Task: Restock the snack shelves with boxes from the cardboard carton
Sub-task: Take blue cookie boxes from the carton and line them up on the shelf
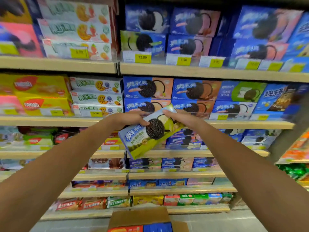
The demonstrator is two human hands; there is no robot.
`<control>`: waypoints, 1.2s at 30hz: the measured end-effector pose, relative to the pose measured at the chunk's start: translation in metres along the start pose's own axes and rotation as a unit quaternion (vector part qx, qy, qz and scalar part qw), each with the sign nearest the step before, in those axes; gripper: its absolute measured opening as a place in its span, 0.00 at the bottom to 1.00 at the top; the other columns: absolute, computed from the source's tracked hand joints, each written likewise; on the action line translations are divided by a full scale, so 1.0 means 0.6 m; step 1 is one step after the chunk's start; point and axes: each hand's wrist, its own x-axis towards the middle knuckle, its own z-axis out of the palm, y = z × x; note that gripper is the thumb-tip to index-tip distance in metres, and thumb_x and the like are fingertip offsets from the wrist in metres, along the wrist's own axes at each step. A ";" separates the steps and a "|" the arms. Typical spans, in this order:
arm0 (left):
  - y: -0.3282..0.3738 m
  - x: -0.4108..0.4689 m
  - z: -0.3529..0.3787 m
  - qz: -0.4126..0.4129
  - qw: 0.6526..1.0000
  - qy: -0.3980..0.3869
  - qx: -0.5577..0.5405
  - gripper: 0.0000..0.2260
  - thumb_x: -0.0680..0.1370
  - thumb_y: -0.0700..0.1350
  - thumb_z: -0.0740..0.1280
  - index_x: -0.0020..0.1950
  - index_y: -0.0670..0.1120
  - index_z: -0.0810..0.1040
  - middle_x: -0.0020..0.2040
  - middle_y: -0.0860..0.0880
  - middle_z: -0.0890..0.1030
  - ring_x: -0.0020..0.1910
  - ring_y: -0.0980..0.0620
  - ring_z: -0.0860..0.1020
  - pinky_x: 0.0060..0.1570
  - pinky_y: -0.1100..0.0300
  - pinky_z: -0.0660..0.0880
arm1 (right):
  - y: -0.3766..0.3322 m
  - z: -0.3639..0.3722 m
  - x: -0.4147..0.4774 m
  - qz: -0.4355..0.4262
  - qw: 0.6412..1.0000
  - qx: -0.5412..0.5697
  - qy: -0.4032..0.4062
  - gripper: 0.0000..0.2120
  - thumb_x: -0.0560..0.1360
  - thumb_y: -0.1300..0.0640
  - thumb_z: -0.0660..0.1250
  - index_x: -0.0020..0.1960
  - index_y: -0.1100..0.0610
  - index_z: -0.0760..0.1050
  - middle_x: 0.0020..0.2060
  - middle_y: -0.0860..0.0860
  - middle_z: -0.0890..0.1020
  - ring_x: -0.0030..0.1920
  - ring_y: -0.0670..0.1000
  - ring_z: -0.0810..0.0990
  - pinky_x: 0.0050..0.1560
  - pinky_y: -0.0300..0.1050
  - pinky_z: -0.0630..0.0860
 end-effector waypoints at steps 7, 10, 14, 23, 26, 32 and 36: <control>0.128 -0.050 -0.052 0.085 0.995 0.051 0.023 0.21 0.81 0.40 0.59 0.74 0.43 0.62 0.72 0.45 0.68 0.68 0.45 0.69 0.62 0.56 0.69 | -0.105 -0.067 -0.027 -0.075 0.989 0.029 0.122 0.28 0.69 0.32 0.65 0.49 0.57 0.79 0.44 0.51 0.82 0.44 0.51 0.80 0.48 0.45 0.75; 0.173 -0.056 -0.078 0.141 0.985 0.085 0.041 0.18 0.81 0.41 0.60 0.71 0.43 0.67 0.66 0.47 0.74 0.59 0.51 0.74 0.49 0.68 0.74 | -0.138 -0.117 -0.010 -0.098 0.979 0.056 0.170 0.26 0.72 0.37 0.66 0.53 0.60 0.76 0.46 0.51 0.79 0.47 0.52 0.76 0.46 0.39 0.71; 0.218 -0.045 -0.118 0.193 0.941 0.261 0.096 0.12 0.80 0.47 0.62 0.61 0.44 0.76 0.55 0.46 0.78 0.52 0.52 0.74 0.37 0.71 0.70 | -0.169 -0.172 -0.006 -0.136 0.960 0.106 0.221 0.38 0.72 0.38 0.66 0.63 0.71 0.71 0.42 0.57 0.77 0.38 0.53 0.73 0.41 0.45 0.66; 0.270 0.005 -0.172 0.172 0.904 0.374 -0.119 0.26 0.79 0.48 0.63 0.74 0.41 0.60 0.67 0.44 0.70 0.59 0.47 0.73 0.55 0.56 0.71 | -0.244 -0.251 0.060 -0.154 0.904 0.240 0.318 0.23 0.73 0.38 0.66 0.37 0.58 0.70 0.32 0.51 0.74 0.33 0.49 0.72 0.41 0.42 0.70; 0.275 0.025 -0.185 0.170 0.893 0.409 -0.082 0.20 0.79 0.43 0.64 0.70 0.40 0.65 0.61 0.43 0.73 0.53 0.50 0.72 0.53 0.58 0.68 | -0.260 -0.254 0.103 -0.179 0.902 0.234 0.316 0.41 0.62 0.26 0.65 0.54 0.62 0.75 0.45 0.54 0.81 0.49 0.55 0.79 0.56 0.48 0.75; 0.265 0.081 -0.239 0.156 0.861 0.475 -0.087 0.16 0.78 0.36 0.62 0.65 0.40 0.68 0.60 0.39 0.75 0.56 0.42 0.74 0.52 0.56 0.69 | -0.290 -0.246 0.157 -0.199 0.900 0.252 0.296 0.12 0.78 0.56 0.60 0.56 0.58 0.59 0.41 0.51 0.71 0.44 0.53 0.71 0.38 0.37 0.68; 0.271 0.123 -0.266 0.114 0.832 0.543 -0.011 0.19 0.77 0.40 0.65 0.67 0.42 0.68 0.65 0.37 0.69 0.63 0.37 0.70 0.64 0.50 0.68 | -0.309 -0.248 0.199 -0.203 0.908 0.211 0.299 0.27 0.79 0.51 0.59 0.75 0.56 0.56 0.70 0.58 0.67 0.69 0.59 0.67 0.63 0.48 0.65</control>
